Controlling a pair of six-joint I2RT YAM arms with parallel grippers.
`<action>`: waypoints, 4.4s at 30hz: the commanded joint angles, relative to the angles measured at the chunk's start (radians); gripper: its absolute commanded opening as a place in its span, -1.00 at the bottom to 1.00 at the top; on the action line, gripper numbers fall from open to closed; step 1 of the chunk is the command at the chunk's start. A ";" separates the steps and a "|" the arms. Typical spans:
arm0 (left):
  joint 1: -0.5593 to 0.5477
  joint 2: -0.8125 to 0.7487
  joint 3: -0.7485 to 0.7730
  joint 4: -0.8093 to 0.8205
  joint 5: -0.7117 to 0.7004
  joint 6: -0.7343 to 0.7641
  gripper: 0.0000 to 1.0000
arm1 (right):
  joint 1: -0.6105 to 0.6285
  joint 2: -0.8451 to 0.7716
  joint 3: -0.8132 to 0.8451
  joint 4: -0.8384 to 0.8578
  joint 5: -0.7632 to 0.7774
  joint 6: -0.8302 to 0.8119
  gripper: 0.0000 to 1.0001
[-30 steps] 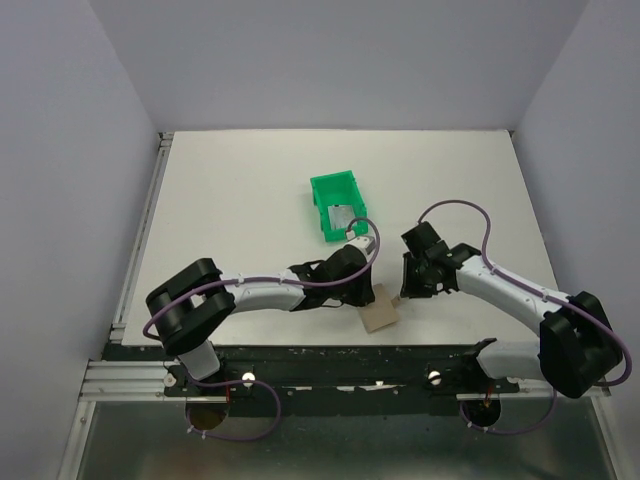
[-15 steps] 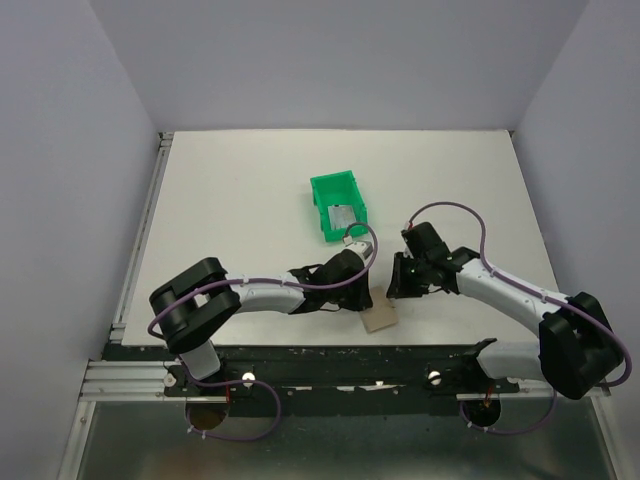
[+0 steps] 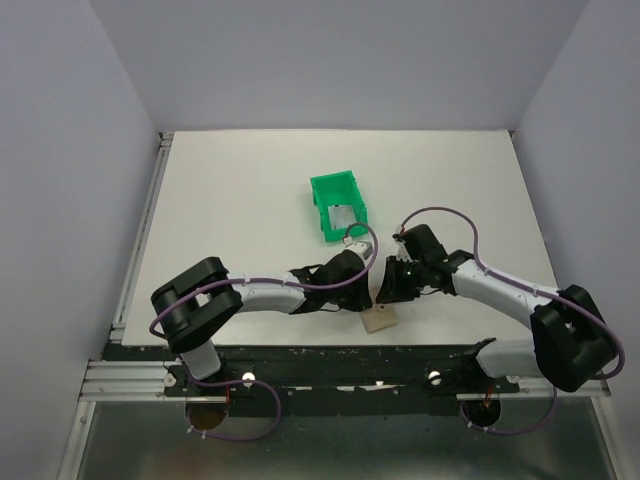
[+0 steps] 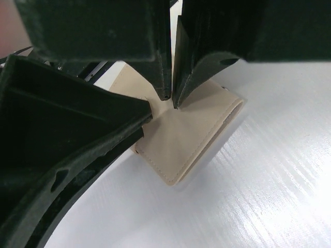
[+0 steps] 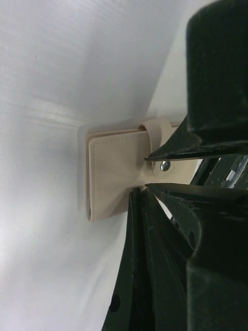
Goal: Put the credit cards into the card holder
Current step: Close the card holder at the center of the board.
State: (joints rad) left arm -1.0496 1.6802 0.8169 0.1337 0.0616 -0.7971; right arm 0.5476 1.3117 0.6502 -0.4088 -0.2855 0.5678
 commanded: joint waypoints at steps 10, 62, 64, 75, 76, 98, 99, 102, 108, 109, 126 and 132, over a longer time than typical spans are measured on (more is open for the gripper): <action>-0.006 0.019 0.001 -0.006 0.020 -0.004 -0.60 | -0.023 -0.206 -0.014 -0.036 0.141 0.046 -0.42; -0.004 0.047 0.016 -0.016 0.032 -0.005 -0.63 | -0.025 -0.011 -0.064 0.048 -0.067 0.052 -0.57; -0.004 0.047 0.014 -0.014 0.032 -0.005 -0.63 | -0.026 -0.005 -0.063 0.051 -0.070 0.052 -0.57; -0.004 0.047 0.016 -0.014 0.035 -0.005 -0.63 | -0.025 0.015 -0.063 0.054 -0.060 0.035 -0.58; -0.004 0.047 0.016 -0.014 0.037 -0.004 -0.63 | -0.025 0.018 -0.064 0.054 -0.057 0.037 -0.59; -0.003 0.055 0.019 -0.006 0.043 -0.002 -0.64 | 0.098 0.115 0.060 -0.074 0.130 0.072 -0.63; -0.004 0.055 0.016 -0.005 0.043 -0.002 -0.65 | 0.109 0.119 0.066 -0.084 0.155 0.081 -0.64; -0.004 0.053 0.010 0.001 0.043 -0.004 -0.64 | 0.133 0.124 0.078 -0.116 0.212 0.104 -0.64; -0.003 0.058 0.007 0.007 0.047 -0.005 -0.64 | 0.161 0.144 0.089 -0.159 0.279 0.147 -0.65; -0.001 0.059 0.007 0.009 0.047 -0.005 -0.65 | 0.163 0.149 0.088 -0.162 0.310 0.152 -0.65; -0.001 0.061 -0.005 0.017 0.049 -0.013 -0.66 | 0.186 0.235 0.028 -0.099 0.373 0.213 -0.78; -0.001 0.067 -0.004 0.017 0.052 -0.013 -0.66 | 0.192 0.265 0.014 -0.084 0.393 0.224 -0.85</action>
State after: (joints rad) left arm -1.0466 1.7115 0.8280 0.1574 0.0799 -0.8024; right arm 0.7208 1.4532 0.7570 -0.5713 -0.0216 0.7712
